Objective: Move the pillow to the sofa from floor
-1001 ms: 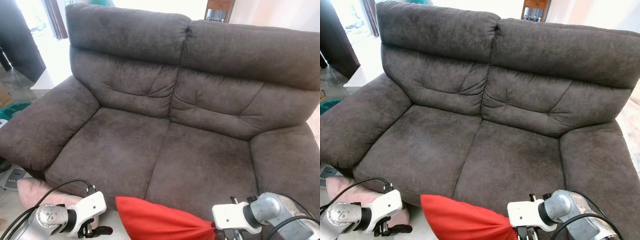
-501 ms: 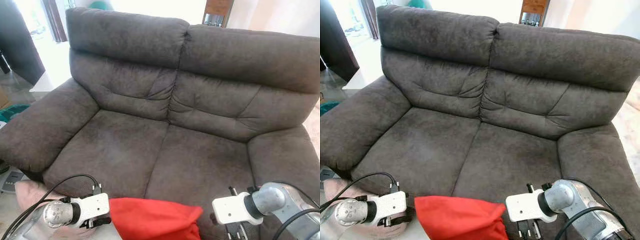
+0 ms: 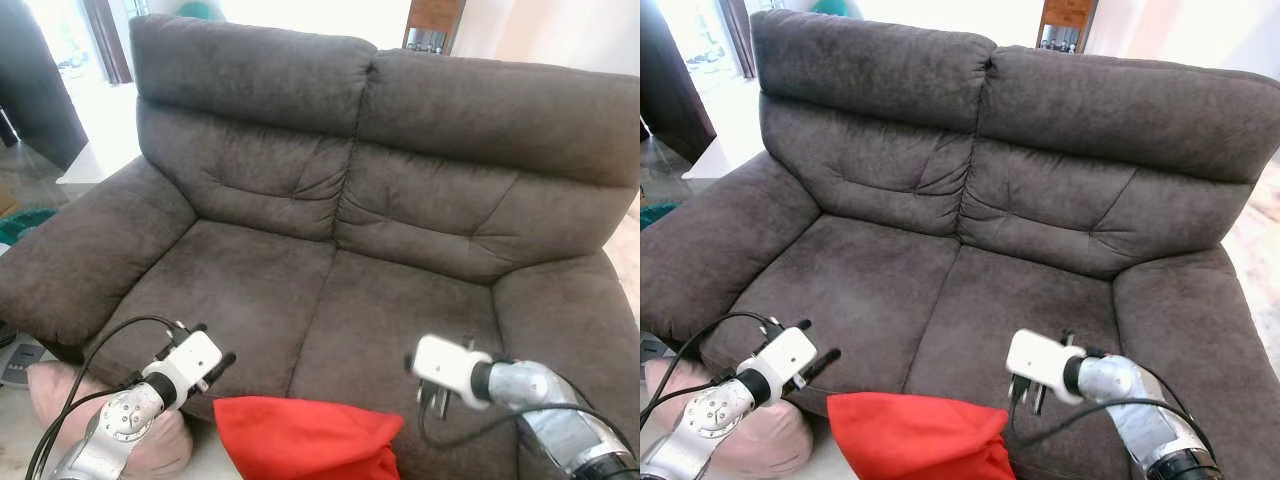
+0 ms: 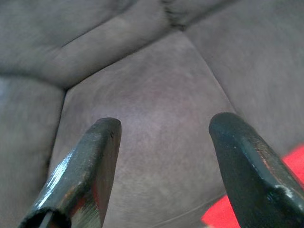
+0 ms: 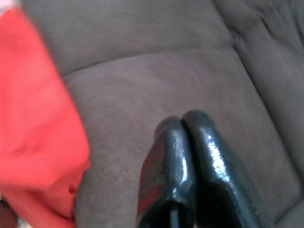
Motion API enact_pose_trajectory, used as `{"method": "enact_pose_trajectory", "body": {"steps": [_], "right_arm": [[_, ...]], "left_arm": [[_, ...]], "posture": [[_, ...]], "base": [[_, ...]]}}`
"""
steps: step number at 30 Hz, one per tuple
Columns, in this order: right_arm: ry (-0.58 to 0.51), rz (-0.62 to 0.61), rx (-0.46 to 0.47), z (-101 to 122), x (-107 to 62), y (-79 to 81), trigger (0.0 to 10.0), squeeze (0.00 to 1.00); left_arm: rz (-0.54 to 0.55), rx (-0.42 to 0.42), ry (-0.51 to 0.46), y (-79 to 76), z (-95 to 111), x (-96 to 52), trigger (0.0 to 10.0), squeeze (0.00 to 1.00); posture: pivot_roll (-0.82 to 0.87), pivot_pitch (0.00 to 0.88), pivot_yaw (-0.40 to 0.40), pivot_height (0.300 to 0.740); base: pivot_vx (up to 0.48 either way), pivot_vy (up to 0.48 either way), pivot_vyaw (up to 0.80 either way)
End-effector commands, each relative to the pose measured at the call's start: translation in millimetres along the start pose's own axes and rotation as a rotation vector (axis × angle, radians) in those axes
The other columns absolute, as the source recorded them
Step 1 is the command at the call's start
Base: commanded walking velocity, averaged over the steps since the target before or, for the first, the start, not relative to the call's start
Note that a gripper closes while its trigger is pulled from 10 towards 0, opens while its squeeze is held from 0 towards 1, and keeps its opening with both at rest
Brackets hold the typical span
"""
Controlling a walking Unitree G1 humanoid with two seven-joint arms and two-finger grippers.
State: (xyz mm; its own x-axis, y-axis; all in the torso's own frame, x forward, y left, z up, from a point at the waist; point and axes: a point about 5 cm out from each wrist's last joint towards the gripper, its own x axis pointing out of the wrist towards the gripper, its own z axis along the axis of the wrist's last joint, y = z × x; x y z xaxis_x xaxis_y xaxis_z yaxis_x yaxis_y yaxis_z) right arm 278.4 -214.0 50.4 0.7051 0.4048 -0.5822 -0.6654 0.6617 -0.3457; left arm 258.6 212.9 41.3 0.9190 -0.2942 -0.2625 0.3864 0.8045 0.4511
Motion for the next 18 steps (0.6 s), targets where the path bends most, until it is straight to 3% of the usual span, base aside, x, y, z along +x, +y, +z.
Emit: {"method": "enact_pose_trajectory", "body": {"steps": [1,2,3,4,6,8,11,14,18], "right_arm": [[0.012,-0.08,0.138,-8.0,-1.4,-5.9,10.0,0.03],[0.006,-0.096,0.21,-11.5,0.1,-3.2,10.0,0.03],[0.006,-0.096,0.21,-11.5,0.1,-3.2,10.0,0.03],[0.006,-0.077,0.329,-13.9,0.9,2.8,10.0,1.0],[0.015,0.034,0.375,-14.4,-0.3,19.7,10.0,1.0],[0.083,0.131,0.322,-22.3,-3.2,34.2,10.0,1.0],[0.149,0.14,0.307,-32.7,-2.6,39.8,10.0,1.0],[0.156,0.097,0.464,-29.4,3.1,42.4,10.0,1.0],[0.162,0.134,0.525,-26.8,2.2,53.8,10.0,1.0]], "left_arm": [[0.048,-0.051,0.005,-1.3,-1.5,-2.4,10.0,0.0],[0.061,-0.067,-0.001,-5.7,-0.2,-2.3,10.0,0.0],[0.061,-0.067,-0.001,-5.7,-0.2,-2.3,10.0,0.0],[0.056,-0.084,-0.003,-10.7,0.4,-1.4,10.0,0.0],[0.047,-0.112,-0.005,-17.0,2.2,1.1,10.0,0.0],[0.045,-0.125,-0.009,-19.8,4.2,3.3,10.0,0.0],[0.05,-0.13,-0.011,-20.7,5.9,6.2,10.0,0.0],[0.066,-0.151,-0.012,-19.6,8.0,9.4,10.0,0.0],[0.072,-0.162,-0.01,-20.5,8.2,9.3,10.0,0.0]], "posture": [[0.14,0.0,-0.079,0.74],[0.14,0.0,-0.081,0.74],[0.14,0.0,-0.081,0.74],[0.14,0.0,-0.081,0.74],[0.13,0.001,-0.08,0.74],[0.12,0.0,-0.079,0.74],[0.12,0.0,-0.081,0.74],[0.12,0.003,-0.087,0.74],[0.12,0.006,-0.092,0.74]], "base": [[0.0,0.0,0.0],[0.0,0.0,0.0],[0.0,0.0,0.0],[0.0,0.0,0.0],[0.0,0.0,0.0],[0.0,0.0,0.0],[0.0,0.0,0.0],[0.0,0.0,0.0],[0.0,0.0,0.0]]}}
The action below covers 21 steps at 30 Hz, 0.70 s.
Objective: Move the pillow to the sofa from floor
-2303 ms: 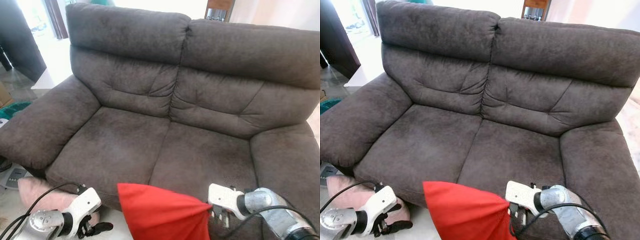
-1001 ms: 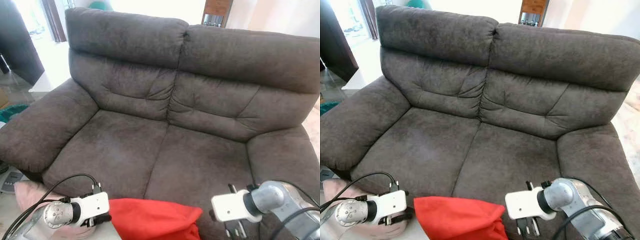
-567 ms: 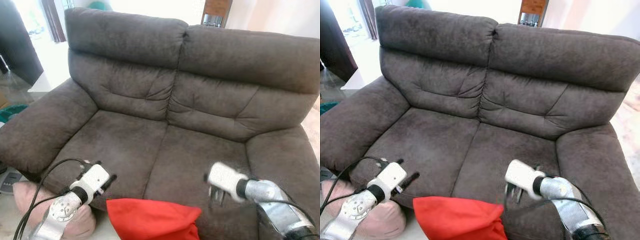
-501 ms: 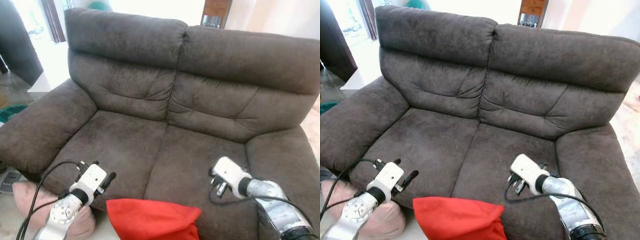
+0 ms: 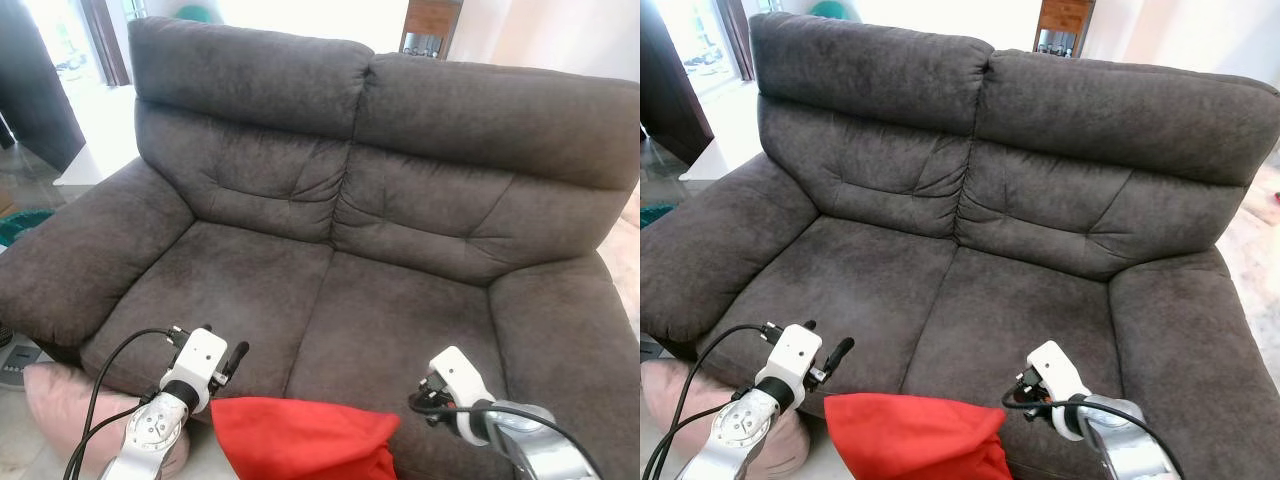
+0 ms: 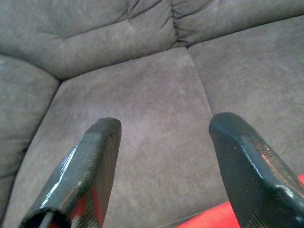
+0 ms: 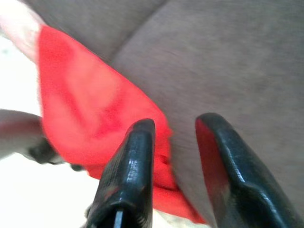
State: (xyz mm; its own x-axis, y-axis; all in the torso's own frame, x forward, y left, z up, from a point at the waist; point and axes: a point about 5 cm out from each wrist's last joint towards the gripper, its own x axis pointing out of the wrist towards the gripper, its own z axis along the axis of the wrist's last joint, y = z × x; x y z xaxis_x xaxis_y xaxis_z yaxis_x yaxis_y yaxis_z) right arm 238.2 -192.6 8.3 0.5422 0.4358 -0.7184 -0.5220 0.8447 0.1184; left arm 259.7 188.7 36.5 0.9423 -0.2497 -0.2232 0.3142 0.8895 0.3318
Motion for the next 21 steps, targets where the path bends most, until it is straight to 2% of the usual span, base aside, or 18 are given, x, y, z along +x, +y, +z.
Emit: {"method": "enact_pose_trajectory", "body": {"steps": [1,4,6,10,12,13,15,18,21], "right_arm": [[-0.005,0.003,0.045,-1.7,-1.9,2.2,10.0,1.0],[-0.008,0.004,0.105,-7.0,2.9,7.2,10.0,1.0],[-0.019,-0.027,0.232,-8.8,12.1,9.5,10.0,1.0],[0.007,-0.04,0.263,-12.7,18.9,13.0,10.0,1.0],[0.014,-0.088,0.336,-13.7,25.2,12.8,10.0,1.0],[0.014,-0.088,0.336,-13.7,25.2,12.8,10.0,1.0],[0.019,-0.105,0.418,-14.8,29.6,14.6,10.0,1.0],[0.012,-0.095,0.45,-13.2,32.4,16.1,10.0,1.0],[-0.002,-0.132,0.527,-10.4,34.5,13.7,10.0,1.0]], "left_arm": [[0.011,-0.014,0.01,-0.4,-1.0,-0.5,10.0,0.0],[0.014,-0.029,0.018,-3.7,-3.0,-0.3,10.0,0.0],[0.025,-0.057,0.017,-7.1,-2.7,1.8,10.0,0.0],[0.029,-0.062,0.013,-8.9,-0.1,4.8,10.0,0.0],[0.052,-0.081,0.007,-6.3,1.9,7.2,10.0,0.0],[0.052,-0.081,0.007,-6.3,1.9,7.2,10.0,0.0],[0.068,-0.086,0.007,-3.2,2.4,8.5,10.0,0.0],[0.079,-0.084,0.009,-1.0,2.0,8.7,10.0,0.0],[0.085,-0.086,0.009,-0.1,2.2,8.9,10.0,0.0]], "posture": [[0.11,0.009,-0.095,0.74],[0.1,0.012,-0.098,0.74],[0.1,0.014,-0.1,0.74],[0.11,0.014,-0.103,0.74],[0.11,0.017,-0.106,0.74],[0.11,0.017,-0.106,0.74],[0.11,0.018,-0.107,0.74],[0.11,0.019,-0.106,0.74],[0.11,0.02,-0.106,0.74]], "base": [[0.0,0.0,0.0],[0.0,0.0,0.0],[0.0,0.0,0.0],[0.0,0.0,0.0],[0.0,0.0,0.0],[0.0,0.0,0.0],[0.0,0.0,0.0],[0.0,0.0,0.0],[0.0,0.0,0.0]]}}
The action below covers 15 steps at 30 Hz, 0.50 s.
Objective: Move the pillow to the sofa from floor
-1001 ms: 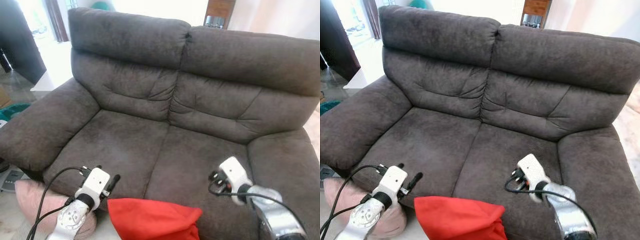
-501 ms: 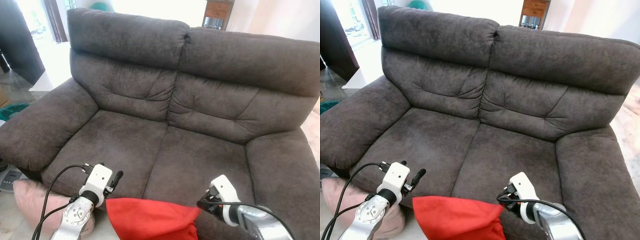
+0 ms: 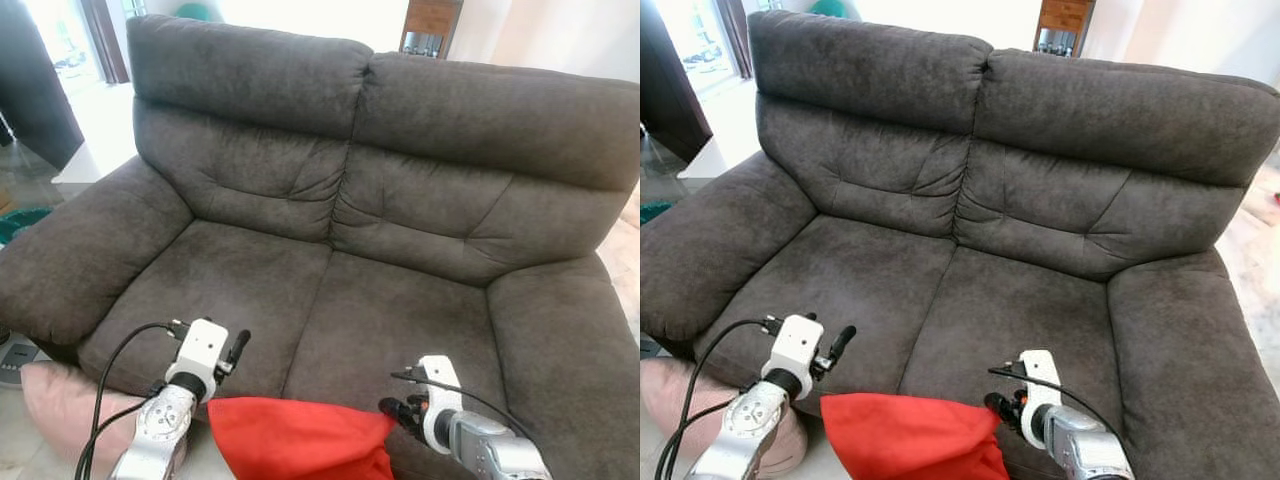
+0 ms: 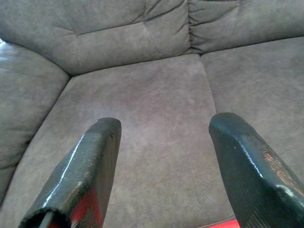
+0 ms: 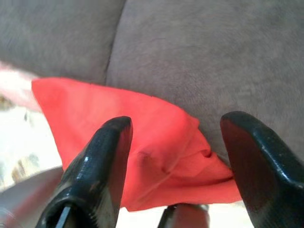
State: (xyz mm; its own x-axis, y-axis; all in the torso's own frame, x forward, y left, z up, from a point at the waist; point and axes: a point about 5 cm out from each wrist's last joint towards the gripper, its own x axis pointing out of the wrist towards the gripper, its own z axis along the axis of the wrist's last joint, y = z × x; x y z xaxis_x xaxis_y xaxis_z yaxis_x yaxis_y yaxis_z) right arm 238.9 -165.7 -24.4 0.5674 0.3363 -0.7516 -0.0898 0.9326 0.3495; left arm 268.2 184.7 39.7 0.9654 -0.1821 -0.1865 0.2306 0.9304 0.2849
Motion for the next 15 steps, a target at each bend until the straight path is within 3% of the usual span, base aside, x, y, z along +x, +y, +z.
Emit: {"method": "enact_pose_trajectory", "body": {"steps": [1,7,8,9,15], "right_arm": [[-0.029,-0.027,0.064,6.6,0.0,-2.9,10.0,1.0],[-0.023,-0.024,0.028,8.6,0.7,-3.3,10.0,1.0],[-0.012,-0.019,0.006,8.6,0.4,-3.6,10.0,0.25],[-0.004,-0.025,-0.005,7.9,-0.3,-4.7,10.0,0.0],[0.01,-0.034,-0.017,4.3,-2.8,-7.6,10.0,0.0]], "left_arm": [[0.007,-0.018,0.024,-0.1,-3.4,0.6,10.0,0.0],[-0.001,-0.018,0.033,-2.3,-4.6,1.3,10.0,0.0],[-0.004,-0.016,0.037,-3.3,-5.4,1.3,10.0,0.0],[-0.011,-0.014,0.042,-4.3,-6.3,1.1,10.0,0.0],[-0.011,-0.016,0.045,-4.8,-6.7,1.6,10.0,0.0]], "posture": [[0.11,0.019,-0.106,0.74],[0.1,0.016,-0.108,0.74],[0.1,0.018,-0.11,0.74],[0.1,0.017,-0.11,0.74],[0.1,0.016,-0.112,0.74]], "base": [[0.0,0.0,0.0],[0.0,0.0,0.0],[0.0,0.0,0.0],[0.0,0.0,0.0],[0.0,0.0,0.0]]}}
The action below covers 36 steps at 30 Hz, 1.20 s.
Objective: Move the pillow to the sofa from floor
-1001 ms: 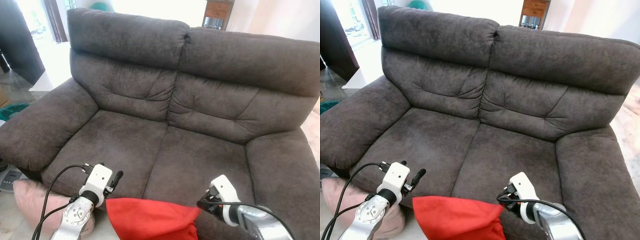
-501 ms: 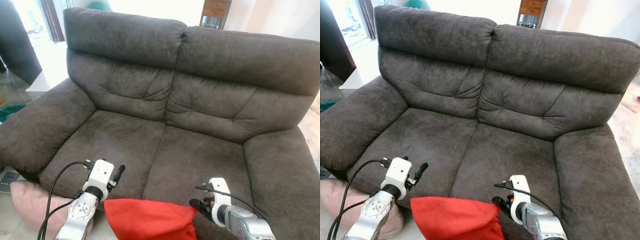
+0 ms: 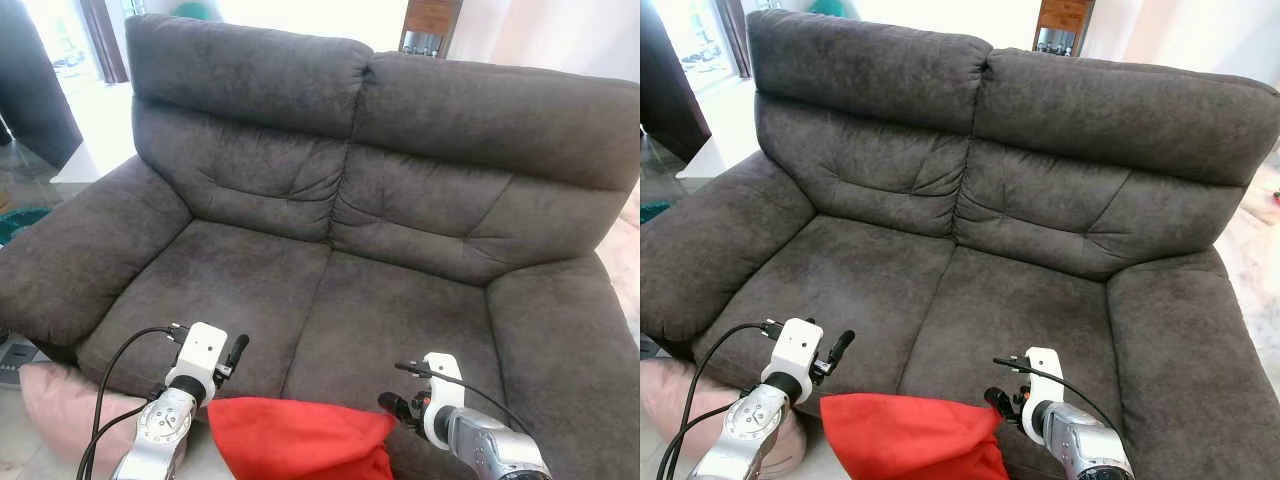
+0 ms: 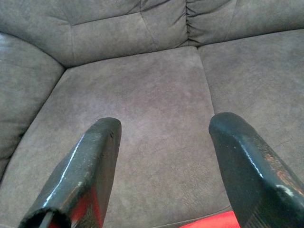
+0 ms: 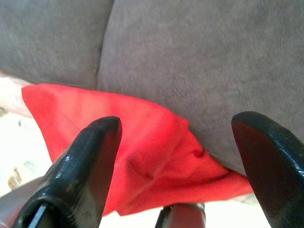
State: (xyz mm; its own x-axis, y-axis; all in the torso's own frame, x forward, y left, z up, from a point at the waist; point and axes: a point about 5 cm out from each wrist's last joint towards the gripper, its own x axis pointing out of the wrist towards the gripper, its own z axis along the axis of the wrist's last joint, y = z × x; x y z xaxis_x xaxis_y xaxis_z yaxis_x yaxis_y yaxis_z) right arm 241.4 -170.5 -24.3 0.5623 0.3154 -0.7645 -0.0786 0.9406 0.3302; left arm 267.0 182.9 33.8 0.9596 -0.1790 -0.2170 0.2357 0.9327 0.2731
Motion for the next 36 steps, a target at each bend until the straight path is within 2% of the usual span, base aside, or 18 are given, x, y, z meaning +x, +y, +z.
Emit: {"method": "enact_pose_trajectory", "body": {"steps": [1,13,15,22,29,34,36], "right_arm": [[0.008,-0.021,-0.012,-0.4,-3.5,-4.7,10.0,0.0],[0.03,0.006,0.051,-11.3,-9.3,-4.7,10.0,0.0],[-0.006,0.069,0.114,-8.3,-13.1,2.1,10.0,0.0],[-0.017,0.133,0.162,-7.3,-19.0,8.7,10.0,0.0],[0.017,0.109,0.152,-14.2,-21.5,7.5,10.0,0.0],[0.039,0.078,0.143,-21.0,-14.5,3.6,10.0,0.0],[0.036,0.053,0.104,-21.8,-11.0,0.7,10.0,0.0]], "left_arm": [[-0.004,-0.007,0.016,-1.4,-2.0,1.5,10.0,0.0],[-0.014,-0.016,0.033,-5.1,-5.4,1.6,10.0,0.0],[-0.014,-0.019,0.035,-6.1,-5.7,1.5,10.0,0.0],[-0.019,-0.053,0.048,-7.7,-7.8,1.9,10.0,0.0],[-0.03,-0.062,0.053,-11.1,-8.2,3.6,10.0,0.0],[-0.028,-0.061,0.052,-11.5,-7.7,4.7,10.0,0.0],[-0.025,-0.057,0.049,-11.3,-7.2,5.0,10.0,0.0]], "posture": [[0.1,0.016,-0.115,0.74],[0.1,0.013,-0.122,0.74],[0.1,0.011,-0.127,0.74],[0.1,0.008,-0.129,0.74],[0.09,0.003,-0.132,0.74],[0.1,0.0,-0.132,0.74],[0.1,0.0,-0.133,0.74]], "base": [[0.0,0.0,0.0],[0.0,0.0,0.0],[0.0,0.0,0.0],[0.0,0.0,0.0],[0.0,0.0,0.0],[0.0,0.0,0.0],[0.0,0.0,0.0]]}}
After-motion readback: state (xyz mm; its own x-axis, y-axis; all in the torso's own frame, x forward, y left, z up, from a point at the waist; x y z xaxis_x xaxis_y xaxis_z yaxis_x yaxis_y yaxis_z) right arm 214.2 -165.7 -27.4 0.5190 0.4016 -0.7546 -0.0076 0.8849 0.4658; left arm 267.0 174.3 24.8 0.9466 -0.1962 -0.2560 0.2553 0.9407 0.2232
